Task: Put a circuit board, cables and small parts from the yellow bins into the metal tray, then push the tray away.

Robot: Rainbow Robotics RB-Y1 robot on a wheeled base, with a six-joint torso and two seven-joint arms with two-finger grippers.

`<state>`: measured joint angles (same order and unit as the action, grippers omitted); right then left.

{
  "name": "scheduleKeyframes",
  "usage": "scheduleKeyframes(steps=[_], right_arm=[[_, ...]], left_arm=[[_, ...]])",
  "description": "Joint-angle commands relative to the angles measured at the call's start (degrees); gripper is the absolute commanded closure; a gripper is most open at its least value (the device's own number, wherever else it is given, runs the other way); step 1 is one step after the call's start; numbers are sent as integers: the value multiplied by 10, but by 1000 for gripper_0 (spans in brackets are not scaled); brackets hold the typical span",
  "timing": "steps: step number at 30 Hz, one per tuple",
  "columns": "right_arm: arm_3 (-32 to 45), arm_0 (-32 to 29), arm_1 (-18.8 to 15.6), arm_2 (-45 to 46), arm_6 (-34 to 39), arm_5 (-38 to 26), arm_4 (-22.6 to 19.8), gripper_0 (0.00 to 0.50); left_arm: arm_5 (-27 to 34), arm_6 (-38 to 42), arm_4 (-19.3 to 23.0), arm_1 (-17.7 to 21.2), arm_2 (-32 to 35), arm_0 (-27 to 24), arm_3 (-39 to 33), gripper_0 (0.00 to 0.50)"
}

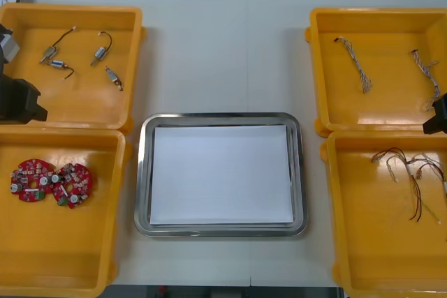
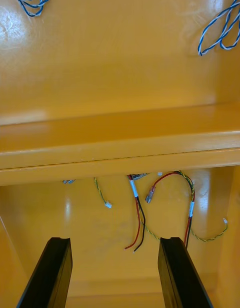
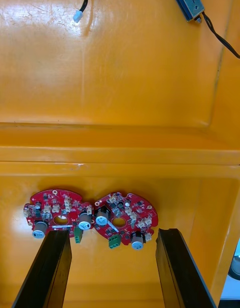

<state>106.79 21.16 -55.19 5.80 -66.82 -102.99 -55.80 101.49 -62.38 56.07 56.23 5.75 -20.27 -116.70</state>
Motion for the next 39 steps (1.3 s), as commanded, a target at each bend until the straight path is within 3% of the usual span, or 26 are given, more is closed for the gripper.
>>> scheduleKeyframes(steps=[1,28,29,32,39], right_arm=[[11,-7,3,21,20,-4,3,0],[15,0,-2,35,22,5,3,0],[16,-2,-4,38,22,3,4,0],[16,-2,-4,40,25,-5,6,0],[15,-40,-4,71,36,-7,32,0]], left_arm=[[-2,-47,-3,26,18,10,-14,0],[-2,-47,-3,26,18,10,-14,0],[-1,-48,-1,1,14,26,-14,0],[0,-48,0,-8,22,25,-17,0],[11,-61,22,-2,38,21,-12,0]])
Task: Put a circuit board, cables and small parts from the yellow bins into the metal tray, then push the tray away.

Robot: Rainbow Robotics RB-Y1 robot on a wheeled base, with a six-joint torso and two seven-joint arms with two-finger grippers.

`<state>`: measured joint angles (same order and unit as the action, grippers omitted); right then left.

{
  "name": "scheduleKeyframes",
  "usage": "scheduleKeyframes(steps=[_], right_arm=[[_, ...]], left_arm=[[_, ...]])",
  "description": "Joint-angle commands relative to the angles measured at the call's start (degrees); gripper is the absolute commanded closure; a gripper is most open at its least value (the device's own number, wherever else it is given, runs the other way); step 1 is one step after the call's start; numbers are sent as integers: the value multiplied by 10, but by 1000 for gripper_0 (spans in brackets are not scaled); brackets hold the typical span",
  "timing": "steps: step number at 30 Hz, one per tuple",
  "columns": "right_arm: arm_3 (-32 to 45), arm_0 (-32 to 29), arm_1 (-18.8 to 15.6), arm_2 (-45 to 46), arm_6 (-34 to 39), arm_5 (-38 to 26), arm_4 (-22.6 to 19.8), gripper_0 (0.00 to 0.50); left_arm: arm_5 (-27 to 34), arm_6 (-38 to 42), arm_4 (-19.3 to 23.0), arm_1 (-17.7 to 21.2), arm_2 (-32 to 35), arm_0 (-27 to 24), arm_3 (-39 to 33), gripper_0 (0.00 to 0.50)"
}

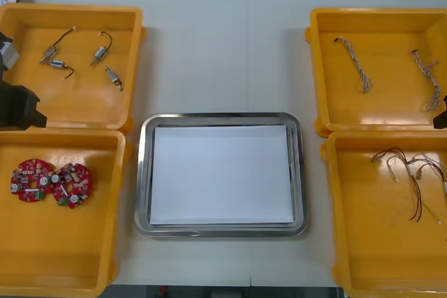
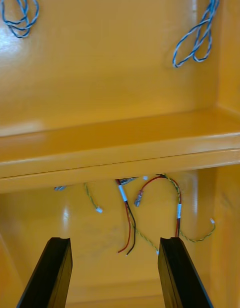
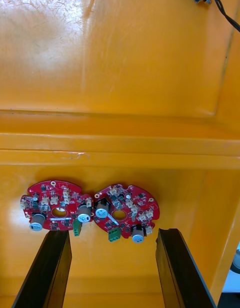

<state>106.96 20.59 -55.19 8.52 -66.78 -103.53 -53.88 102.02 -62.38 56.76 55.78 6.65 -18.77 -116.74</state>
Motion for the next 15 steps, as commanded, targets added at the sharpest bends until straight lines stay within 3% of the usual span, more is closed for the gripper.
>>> scheduleKeyframes(steps=[1,7,10,15], right_arm=[[13,-39,-4,47,36,0,12,0],[14,-75,-4,69,42,11,13,0],[13,-92,-4,70,42,25,15,0],[13,-118,-4,70,34,57,14,0]], left_arm=[[5,-64,17,5,30,6,-12,0],[-18,-123,26,24,44,27,-5,0],[-55,-157,32,33,57,65,-5,0],[-66,-188,36,33,81,99,-7,0]])
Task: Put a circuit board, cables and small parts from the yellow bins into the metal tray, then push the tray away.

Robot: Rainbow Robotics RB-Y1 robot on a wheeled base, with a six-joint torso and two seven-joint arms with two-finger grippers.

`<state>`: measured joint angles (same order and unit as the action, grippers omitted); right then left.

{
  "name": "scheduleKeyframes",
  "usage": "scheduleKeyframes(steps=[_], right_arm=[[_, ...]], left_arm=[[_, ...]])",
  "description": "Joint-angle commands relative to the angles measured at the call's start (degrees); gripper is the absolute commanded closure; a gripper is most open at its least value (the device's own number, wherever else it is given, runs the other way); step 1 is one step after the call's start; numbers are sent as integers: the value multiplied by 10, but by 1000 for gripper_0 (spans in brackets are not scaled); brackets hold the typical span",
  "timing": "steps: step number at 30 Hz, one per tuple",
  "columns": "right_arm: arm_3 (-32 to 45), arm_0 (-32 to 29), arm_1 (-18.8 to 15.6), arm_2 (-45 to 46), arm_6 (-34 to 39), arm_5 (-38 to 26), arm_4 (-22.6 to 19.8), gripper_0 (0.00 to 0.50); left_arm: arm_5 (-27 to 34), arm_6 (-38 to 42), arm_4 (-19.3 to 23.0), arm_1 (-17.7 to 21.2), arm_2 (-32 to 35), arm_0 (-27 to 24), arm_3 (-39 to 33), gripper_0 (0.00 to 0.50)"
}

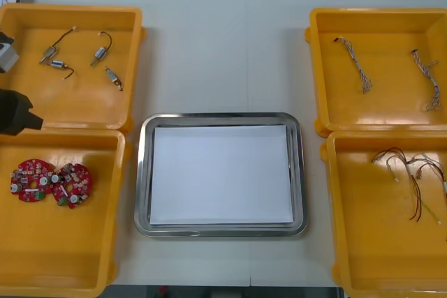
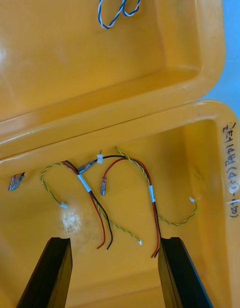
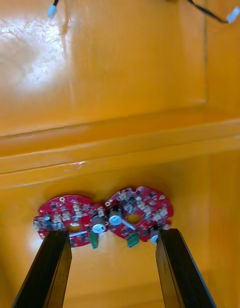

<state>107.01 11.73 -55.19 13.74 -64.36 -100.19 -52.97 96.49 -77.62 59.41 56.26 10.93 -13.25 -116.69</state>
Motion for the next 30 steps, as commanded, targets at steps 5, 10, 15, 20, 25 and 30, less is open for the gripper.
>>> scheduleKeyframes(steps=[5,10,15,20,25,30], right_arm=[[13,-52,-4,18,14,47,5,0],[13,-89,-4,22,24,88,8,0],[14,-118,-1,23,33,121,9,0],[13,-130,15,27,47,126,24,0],[14,-139,28,30,91,122,37,0],[15,-155,32,30,139,118,45,0]], left_arm=[[-24,-43,15,28,69,90,-28,0],[-41,-45,11,27,94,150,-54,0],[-53,-46,-3,16,100,195,-60,0],[-55,-49,-25,-4,103,220,-60,0],[-55,-49,-47,-27,96,227,-55,0],[-57,-47,-64,-50,93,227,-52,0]])
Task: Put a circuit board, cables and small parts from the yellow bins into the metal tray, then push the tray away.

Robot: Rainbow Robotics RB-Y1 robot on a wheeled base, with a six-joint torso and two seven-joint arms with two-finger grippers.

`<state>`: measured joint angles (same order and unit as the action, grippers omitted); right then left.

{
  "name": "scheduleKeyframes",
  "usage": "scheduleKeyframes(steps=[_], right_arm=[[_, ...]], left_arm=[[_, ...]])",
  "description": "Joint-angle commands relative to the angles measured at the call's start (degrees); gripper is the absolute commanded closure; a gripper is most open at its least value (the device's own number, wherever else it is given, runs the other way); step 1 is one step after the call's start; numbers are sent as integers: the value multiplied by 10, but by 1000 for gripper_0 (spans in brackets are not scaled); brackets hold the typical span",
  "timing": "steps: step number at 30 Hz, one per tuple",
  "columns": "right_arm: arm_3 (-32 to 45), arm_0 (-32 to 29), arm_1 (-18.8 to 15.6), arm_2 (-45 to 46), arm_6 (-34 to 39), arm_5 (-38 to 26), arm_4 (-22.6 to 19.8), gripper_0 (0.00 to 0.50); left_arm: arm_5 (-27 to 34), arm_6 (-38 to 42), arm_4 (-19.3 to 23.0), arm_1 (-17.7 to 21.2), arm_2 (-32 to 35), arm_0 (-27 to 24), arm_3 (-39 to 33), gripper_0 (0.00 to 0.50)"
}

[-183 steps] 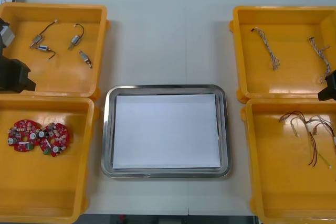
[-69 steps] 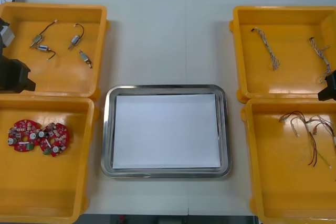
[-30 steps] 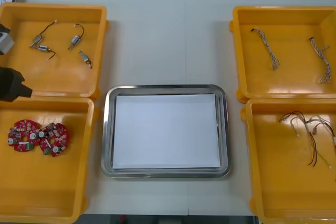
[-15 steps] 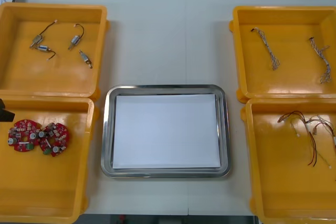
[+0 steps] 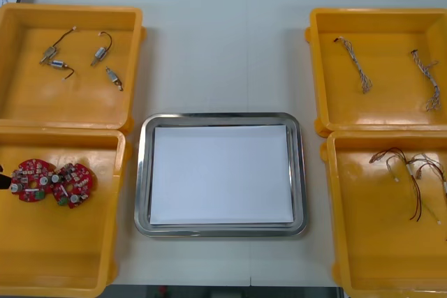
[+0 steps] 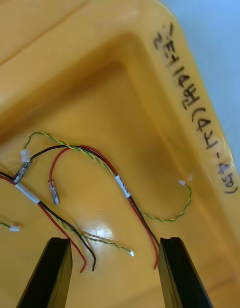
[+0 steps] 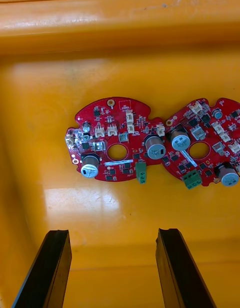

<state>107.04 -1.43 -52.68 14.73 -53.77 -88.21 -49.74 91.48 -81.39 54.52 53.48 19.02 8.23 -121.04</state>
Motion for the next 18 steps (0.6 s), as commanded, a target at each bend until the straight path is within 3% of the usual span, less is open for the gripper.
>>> scheduleKeyframes(steps=[1,8,18], right_arm=[[16,-27,9,21,35,-2,18,0],[33,-58,34,23,45,11,61,0],[33,-72,68,22,43,30,105,0]], left_arm=[[-10,-11,-20,-27,9,11,-9,0],[-56,-11,-61,-46,-29,11,-9,0],[-72,-30,-87,-82,-37,16,-11,0]])
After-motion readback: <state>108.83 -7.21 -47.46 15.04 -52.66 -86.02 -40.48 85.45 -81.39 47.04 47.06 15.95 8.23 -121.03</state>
